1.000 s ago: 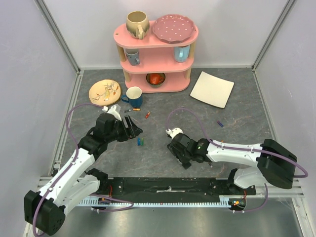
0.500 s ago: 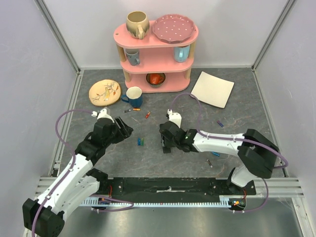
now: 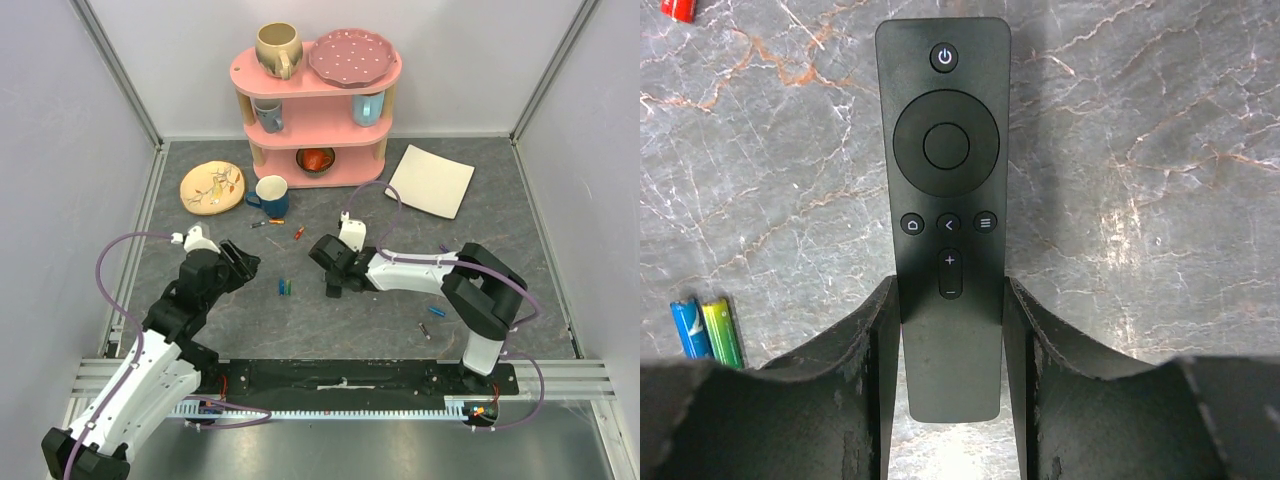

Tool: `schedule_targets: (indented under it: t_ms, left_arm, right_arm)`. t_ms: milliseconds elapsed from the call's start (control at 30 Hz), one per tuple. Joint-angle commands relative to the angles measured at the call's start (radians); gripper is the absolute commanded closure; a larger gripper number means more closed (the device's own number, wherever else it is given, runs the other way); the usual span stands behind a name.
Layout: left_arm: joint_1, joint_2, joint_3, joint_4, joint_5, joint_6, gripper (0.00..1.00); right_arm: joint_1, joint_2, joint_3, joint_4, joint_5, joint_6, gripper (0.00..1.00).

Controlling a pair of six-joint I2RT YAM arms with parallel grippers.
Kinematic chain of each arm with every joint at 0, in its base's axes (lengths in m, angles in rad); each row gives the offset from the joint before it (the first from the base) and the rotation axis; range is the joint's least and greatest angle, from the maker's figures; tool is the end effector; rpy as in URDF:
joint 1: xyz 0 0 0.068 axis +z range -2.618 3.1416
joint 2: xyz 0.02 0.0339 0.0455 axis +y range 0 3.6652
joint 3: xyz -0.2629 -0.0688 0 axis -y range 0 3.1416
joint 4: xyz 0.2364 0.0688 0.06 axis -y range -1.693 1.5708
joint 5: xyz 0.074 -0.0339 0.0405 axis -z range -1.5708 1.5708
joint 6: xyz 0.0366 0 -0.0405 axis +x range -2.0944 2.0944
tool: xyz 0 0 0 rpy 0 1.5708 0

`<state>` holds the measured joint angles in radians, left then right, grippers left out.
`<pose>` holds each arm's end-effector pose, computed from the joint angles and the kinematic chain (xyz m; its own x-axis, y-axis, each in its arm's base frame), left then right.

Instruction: Load the batteries into the remote control

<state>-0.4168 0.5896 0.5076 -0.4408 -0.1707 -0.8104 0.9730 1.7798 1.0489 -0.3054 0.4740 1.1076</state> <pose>0.1281 -0.0499 0.2452 -0.5062 -0.5568 -0.6586 -0.1486 0.8086 -0.5693 0.2079 0.2757 0.1658 -0.7573 0.3021 -0.5790 0.1632 0.9460 0.2802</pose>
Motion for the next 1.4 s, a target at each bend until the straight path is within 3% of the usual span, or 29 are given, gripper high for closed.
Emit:
schedule_targets:
  t_ms: [0,133,400,633,833,933,1100,1167,1267,1367]
  left_arm:
    - [-0.007,-0.014,-0.006,0.007,-0.033,-0.012,0.4]
    - [-0.008,-0.017,-0.004,0.002,-0.035,-0.012,0.4]
    - [-0.01,-0.016,-0.001,-0.001,-0.03,-0.01,0.37]
    - [-0.017,0.07,0.0,0.036,-0.003,-0.013,0.22]
    - [-0.167,0.22,0.045,0.105,-0.079,-0.044,0.21]
    - [-0.272,0.382,0.159,0.087,-0.141,-0.07,0.21]
    - [-0.378,0.67,0.362,-0.016,-0.19,-0.087,0.13]
    - [-0.378,0.694,0.361,0.055,-0.155,-0.114,0.01]
    - [-0.378,0.691,0.295,0.259,-0.087,-0.092,0.01]
    - [-0.378,0.756,0.313,0.301,-0.06,-0.033,0.04]
  right_arm:
    - [-0.01,0.039,0.065,-0.044,0.061,0.041,0.56]
    - [-0.016,0.058,0.072,-0.047,0.04,0.04,0.42]
    - [-0.017,0.053,0.079,-0.058,0.017,0.011,0.23]
    - [-0.016,-0.186,0.022,-0.09,0.083,-0.112,0.11]
    - [-0.016,-0.466,-0.139,-0.083,0.161,-0.27,0.11]
    - [-0.016,-0.571,-0.242,-0.057,0.189,-0.285,0.02]
    - [-0.016,-0.66,-0.328,-0.063,0.18,-0.322,0.02]
    - [-0.016,-0.687,-0.349,-0.063,0.181,-0.305,0.02]
    - [-0.014,-0.73,-0.375,-0.041,0.173,-0.313,0.02]
    - [-0.016,-0.769,-0.392,-0.037,0.17,-0.342,0.02]
